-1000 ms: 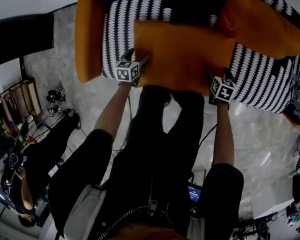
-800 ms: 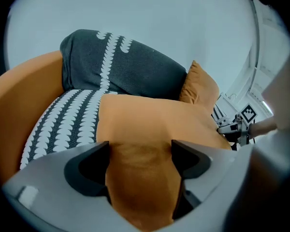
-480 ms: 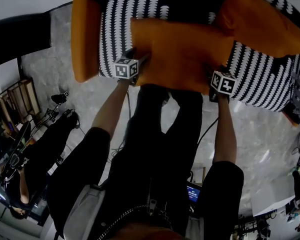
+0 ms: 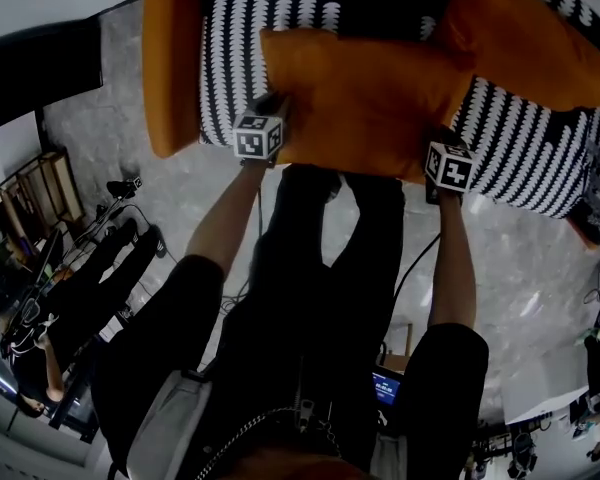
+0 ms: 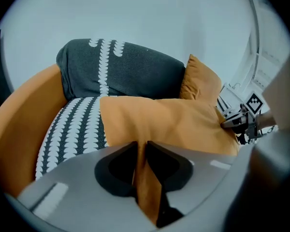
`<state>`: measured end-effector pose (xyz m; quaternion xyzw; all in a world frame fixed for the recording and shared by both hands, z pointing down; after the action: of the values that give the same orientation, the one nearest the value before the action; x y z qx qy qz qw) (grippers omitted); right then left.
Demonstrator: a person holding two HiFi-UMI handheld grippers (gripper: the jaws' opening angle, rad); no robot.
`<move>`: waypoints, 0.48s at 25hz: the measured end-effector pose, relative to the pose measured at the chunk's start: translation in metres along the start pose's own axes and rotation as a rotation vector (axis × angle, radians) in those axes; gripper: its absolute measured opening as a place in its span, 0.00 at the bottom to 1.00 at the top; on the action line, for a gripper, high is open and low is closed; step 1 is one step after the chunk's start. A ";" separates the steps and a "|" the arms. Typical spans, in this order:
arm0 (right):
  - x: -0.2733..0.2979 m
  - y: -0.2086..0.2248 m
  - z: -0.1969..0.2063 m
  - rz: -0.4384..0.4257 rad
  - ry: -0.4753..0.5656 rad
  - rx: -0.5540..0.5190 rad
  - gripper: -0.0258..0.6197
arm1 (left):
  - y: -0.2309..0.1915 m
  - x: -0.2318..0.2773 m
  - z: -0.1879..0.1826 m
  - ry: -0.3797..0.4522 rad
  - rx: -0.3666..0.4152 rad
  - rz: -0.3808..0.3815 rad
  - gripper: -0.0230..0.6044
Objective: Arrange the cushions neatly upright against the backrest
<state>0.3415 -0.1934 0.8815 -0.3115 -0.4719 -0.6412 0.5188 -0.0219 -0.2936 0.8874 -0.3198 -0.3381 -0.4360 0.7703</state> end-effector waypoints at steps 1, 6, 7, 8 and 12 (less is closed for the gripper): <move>-0.001 0.000 0.000 0.008 0.007 0.002 0.21 | 0.000 -0.001 0.000 0.006 0.002 -0.006 0.16; -0.014 0.005 -0.006 0.055 0.042 -0.008 0.12 | 0.006 -0.010 -0.010 0.041 0.010 -0.031 0.11; -0.013 0.003 -0.006 0.059 0.044 -0.007 0.10 | 0.003 -0.011 -0.010 0.044 0.009 -0.034 0.10; -0.010 0.001 -0.006 0.059 0.043 -0.005 0.09 | -0.001 -0.010 -0.009 0.044 0.008 -0.035 0.10; -0.009 0.004 -0.007 0.059 0.043 -0.008 0.07 | 0.002 -0.008 -0.011 0.045 0.030 -0.032 0.09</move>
<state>0.3487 -0.1962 0.8719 -0.3137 -0.4488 -0.6339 0.5461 -0.0209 -0.2975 0.8741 -0.2929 -0.3320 -0.4503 0.7754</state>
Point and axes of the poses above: the fingertips, and each gripper's own axes: x forward along the fingers, y to its right, z out of its underside, the point moved 3 cm from there along -x, backward along the fingers, and after that the axes turned 4 degrees about -z, right-handed, at the moved point
